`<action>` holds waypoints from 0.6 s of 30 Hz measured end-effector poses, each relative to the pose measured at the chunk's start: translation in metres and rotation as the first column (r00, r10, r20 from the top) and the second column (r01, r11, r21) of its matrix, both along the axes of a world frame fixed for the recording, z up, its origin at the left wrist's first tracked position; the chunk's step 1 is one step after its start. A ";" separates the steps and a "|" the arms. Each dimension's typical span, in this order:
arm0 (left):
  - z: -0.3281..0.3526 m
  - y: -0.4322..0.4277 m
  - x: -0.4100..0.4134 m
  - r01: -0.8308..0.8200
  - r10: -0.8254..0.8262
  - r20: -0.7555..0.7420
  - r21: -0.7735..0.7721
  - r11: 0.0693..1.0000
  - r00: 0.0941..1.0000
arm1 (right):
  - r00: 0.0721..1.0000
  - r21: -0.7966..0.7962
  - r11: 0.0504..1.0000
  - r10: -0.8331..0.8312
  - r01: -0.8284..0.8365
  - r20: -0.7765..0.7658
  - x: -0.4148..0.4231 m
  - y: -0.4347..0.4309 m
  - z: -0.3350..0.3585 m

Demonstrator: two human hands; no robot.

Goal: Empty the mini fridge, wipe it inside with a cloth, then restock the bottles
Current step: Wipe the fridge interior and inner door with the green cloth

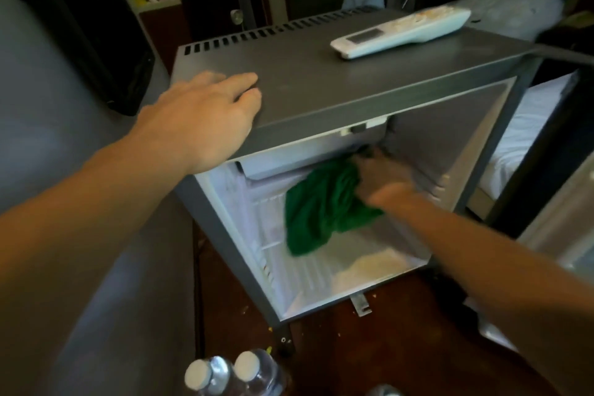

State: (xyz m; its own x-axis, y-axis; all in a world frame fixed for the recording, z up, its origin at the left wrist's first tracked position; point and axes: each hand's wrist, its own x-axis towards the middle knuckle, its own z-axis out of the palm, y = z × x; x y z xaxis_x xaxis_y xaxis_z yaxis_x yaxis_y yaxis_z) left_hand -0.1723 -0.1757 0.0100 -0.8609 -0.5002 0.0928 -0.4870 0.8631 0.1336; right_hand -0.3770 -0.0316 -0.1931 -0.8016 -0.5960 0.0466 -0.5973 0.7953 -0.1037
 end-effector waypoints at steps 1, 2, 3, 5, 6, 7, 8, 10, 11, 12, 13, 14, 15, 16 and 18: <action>0.000 0.001 0.000 -0.005 0.005 -0.008 -0.010 1.000 1.000 | 0.997 0.003 0.997 -0.079 0.079 -0.002 -0.014 0.004 0.003; 0.001 0.001 -0.001 -0.014 0.014 -0.017 -0.020 1.000 1.000 | 0.990 -0.002 0.990 -0.144 0.144 -0.006 -0.020 0.005 0.004; 0.002 0.001 -0.002 -0.023 0.023 -0.024 -0.027 0.999 0.999 | 0.983 -0.020 0.983 -0.185 0.185 0.001 -0.020 0.001 0.003; 0.001 0.006 -0.003 -0.030 0.029 -0.018 -0.030 0.999 0.999 | 0.979 -0.079 0.980 -0.175 0.184 0.102 -0.006 -0.013 0.000; 0.001 0.007 -0.003 -0.030 0.029 -0.017 -0.034 0.999 0.999 | 0.978 -0.112 0.985 -0.111 0.132 0.178 0.006 -0.022 0.003; 0.002 0.008 -0.003 -0.029 0.028 -0.023 -0.037 0.999 0.999 | 0.966 -0.134 0.989 -0.031 0.068 0.256 0.017 -0.030 0.008; 0.002 0.008 -0.003 -0.032 0.031 -0.031 -0.038 0.999 0.999 | 0.944 -0.149 0.989 0.040 0.010 0.328 0.026 -0.036 0.016; 0.003 0.008 -0.004 -0.033 0.032 -0.032 -0.034 0.999 0.999 | 0.920 -0.088 0.993 0.101 -0.073 0.380 0.036 -0.040 0.027; 0.003 0.007 -0.004 -0.030 0.029 -0.031 -0.033 0.999 0.999 | 0.929 -0.017 0.994 0.104 -0.105 0.356 0.040 -0.038 0.027; 0.002 0.007 -0.005 -0.026 0.025 -0.029 -0.038 0.999 0.999 | 0.935 0.070 0.985 0.127 -0.159 0.330 0.044 -0.036 0.026; 0.002 0.006 -0.005 -0.025 0.024 -0.024 -0.043 0.999 0.999 | 0.923 0.142 0.963 0.169 -0.229 0.347 0.047 -0.034 0.026; 0.002 0.005 -0.004 -0.026 0.025 -0.018 -0.042 0.999 1.000 | 0.889 0.190 0.929 0.221 -0.316 0.401 0.049 -0.033 0.029; 0.002 0.005 -0.003 -0.026 0.025 -0.017 -0.038 0.999 1.000 | 0.847 0.231 0.885 0.266 -0.404 0.461 0.048 -0.033 0.034; 0.002 0.005 -0.004 -0.023 0.023 -0.017 -0.036 0.999 1.000 | 0.811 0.263 0.840 0.301 -0.475 0.502 0.046 -0.032 0.042; 0.002 0.006 -0.004 -0.017 0.017 -0.020 -0.031 0.999 1.000 | 0.766 0.263 0.797 0.345 -0.544 0.542 0.040 -0.030 0.054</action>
State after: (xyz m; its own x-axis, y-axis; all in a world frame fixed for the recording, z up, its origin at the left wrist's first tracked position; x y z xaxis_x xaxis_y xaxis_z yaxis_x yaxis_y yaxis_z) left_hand -0.1763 -0.1696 0.0124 -0.8502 -0.5113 0.1257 -0.4992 0.8586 0.1163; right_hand -0.3371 -0.0612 -0.1392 -0.3056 -0.7742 -0.5543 -0.8552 0.4791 -0.1976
